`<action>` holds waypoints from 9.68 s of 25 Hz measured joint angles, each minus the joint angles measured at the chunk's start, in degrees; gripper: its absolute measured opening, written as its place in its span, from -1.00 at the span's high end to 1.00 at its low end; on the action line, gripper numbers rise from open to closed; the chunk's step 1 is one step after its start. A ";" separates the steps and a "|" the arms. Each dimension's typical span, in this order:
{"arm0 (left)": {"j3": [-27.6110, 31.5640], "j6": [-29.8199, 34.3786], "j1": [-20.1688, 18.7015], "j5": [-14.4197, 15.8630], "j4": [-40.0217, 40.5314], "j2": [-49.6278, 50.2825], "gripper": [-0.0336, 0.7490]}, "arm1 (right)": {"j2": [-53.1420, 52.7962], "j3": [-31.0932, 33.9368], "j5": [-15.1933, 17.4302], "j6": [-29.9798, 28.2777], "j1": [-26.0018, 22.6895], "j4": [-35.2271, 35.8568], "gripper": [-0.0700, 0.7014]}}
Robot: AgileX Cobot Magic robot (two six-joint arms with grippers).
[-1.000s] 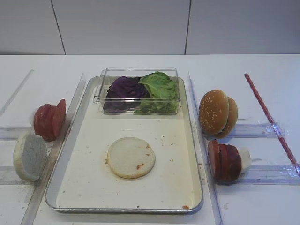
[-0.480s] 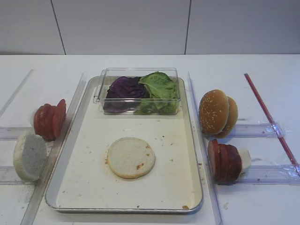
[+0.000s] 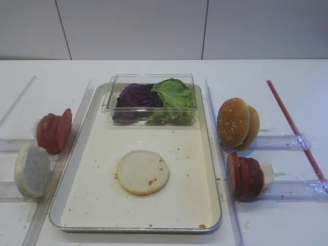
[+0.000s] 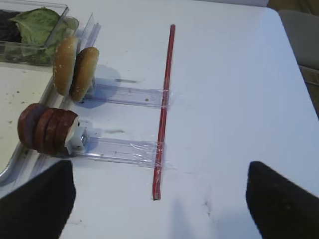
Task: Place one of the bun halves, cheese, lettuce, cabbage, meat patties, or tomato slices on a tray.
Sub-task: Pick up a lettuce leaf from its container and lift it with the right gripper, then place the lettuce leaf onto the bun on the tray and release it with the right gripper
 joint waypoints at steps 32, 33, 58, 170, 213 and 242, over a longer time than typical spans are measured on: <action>0.00 0.00 0.00 0.00 0.00 0.00 -0.20 | 41.77 -16.58 8.02 -0.95 0.00 17.09 -0.85; 0.00 0.00 0.00 0.00 0.00 0.00 -0.20 | 41.87 -16.58 8.02 -1.06 0.00 17.75 -0.82; 0.00 0.00 0.00 0.00 0.00 0.00 -0.20 | 49.49 -31.55 8.02 -1.82 0.00 19.96 -0.78; 0.00 0.00 0.00 0.00 0.00 0.00 -0.20 | 125.20 -89.03 7.18 -2.56 24.82 6.06 -0.30; 0.00 0.00 0.00 0.00 0.00 0.00 -0.20 | 122.45 -89.03 7.07 -2.30 24.82 5.60 0.69; 0.00 0.00 0.00 0.00 0.00 0.00 -0.20 | 112.25 -89.03 7.51 -2.30 27.44 6.97 0.69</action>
